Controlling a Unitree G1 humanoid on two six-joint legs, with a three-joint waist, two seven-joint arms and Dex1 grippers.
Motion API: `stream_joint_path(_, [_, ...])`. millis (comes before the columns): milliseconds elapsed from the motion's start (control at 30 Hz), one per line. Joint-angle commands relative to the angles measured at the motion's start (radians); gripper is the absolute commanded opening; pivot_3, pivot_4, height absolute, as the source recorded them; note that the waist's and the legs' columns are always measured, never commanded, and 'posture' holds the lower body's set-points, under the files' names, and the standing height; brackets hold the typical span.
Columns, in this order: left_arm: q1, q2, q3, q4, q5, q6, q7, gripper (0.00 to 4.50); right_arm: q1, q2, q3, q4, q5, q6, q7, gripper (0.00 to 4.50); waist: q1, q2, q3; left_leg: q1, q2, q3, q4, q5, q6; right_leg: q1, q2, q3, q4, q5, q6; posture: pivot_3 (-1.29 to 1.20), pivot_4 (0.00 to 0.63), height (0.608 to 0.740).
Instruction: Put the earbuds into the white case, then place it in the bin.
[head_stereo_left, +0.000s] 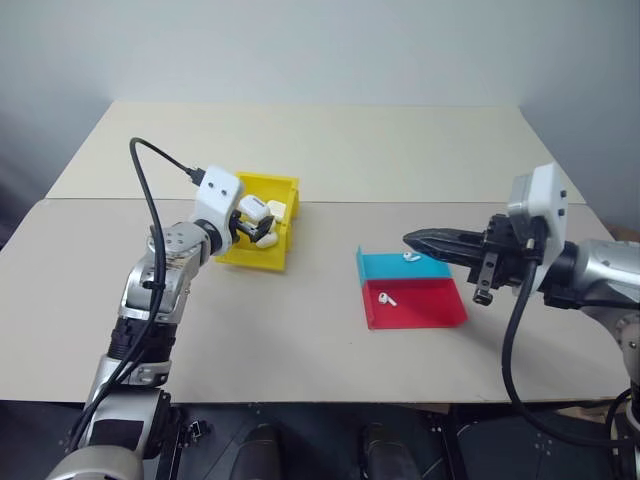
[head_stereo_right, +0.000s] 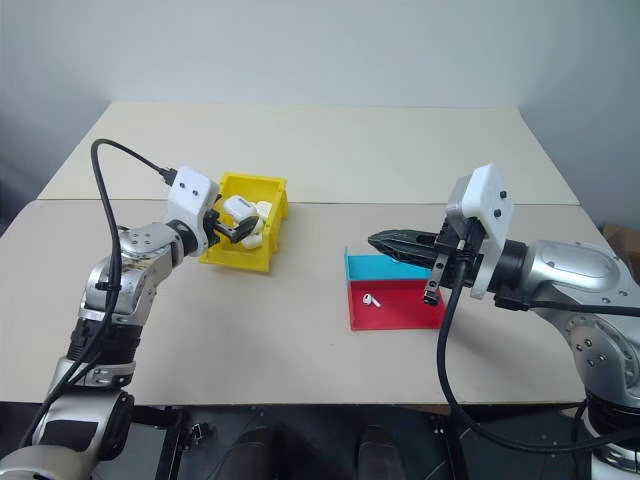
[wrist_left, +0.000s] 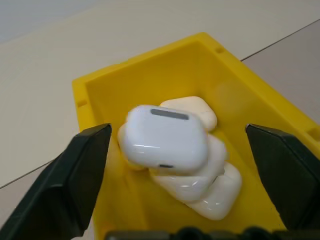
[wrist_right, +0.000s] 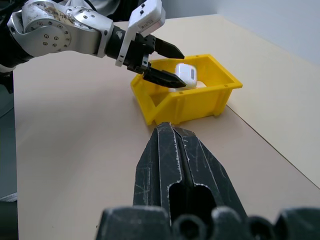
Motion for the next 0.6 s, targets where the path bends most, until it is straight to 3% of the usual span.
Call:
stream_joint_path(33, [0.027,0.046,0.064,-0.099,-0.06,-0.073,-0.092,4.47,0.0,-0.015,-0.034,-0.036,0.025,-0.002,-0.021,0.0,0.0,0.0,0.0,0.0,0.0,0.0,0.0,0.0,0.0,0.0,0.0,0.0,0.0,0.0,0.0,0.0,0.15,0.74])
stream_joint_path(367, [0.284,0.27,0.235,-0.346,-0.347,-0.097,-0.491,4.47,0.11,0.042,0.076,-0.059,-0.16,-0.133,-0.072,0.0,-0.007,0.0,0.0,0.001,0.0,0.001,0.0,0.0,0.0,0.0,0.0,0.0,-0.001,0.0,0.0,0.0,0.15,0.74])
stream_joint_path(600, [0.482,0.363,0.375,-0.52,-0.525,-0.048,-0.596,4.47,0.189,0.046,0.041,-0.054,-0.166,-0.19,-0.013,0.0,-0.003,0.0,0.0,0.001,0.001,0.001,0.0,0.0,0.0,0.0,0.0,0.001,-0.002,0.0,0.0,0.0,0.15,0.74])
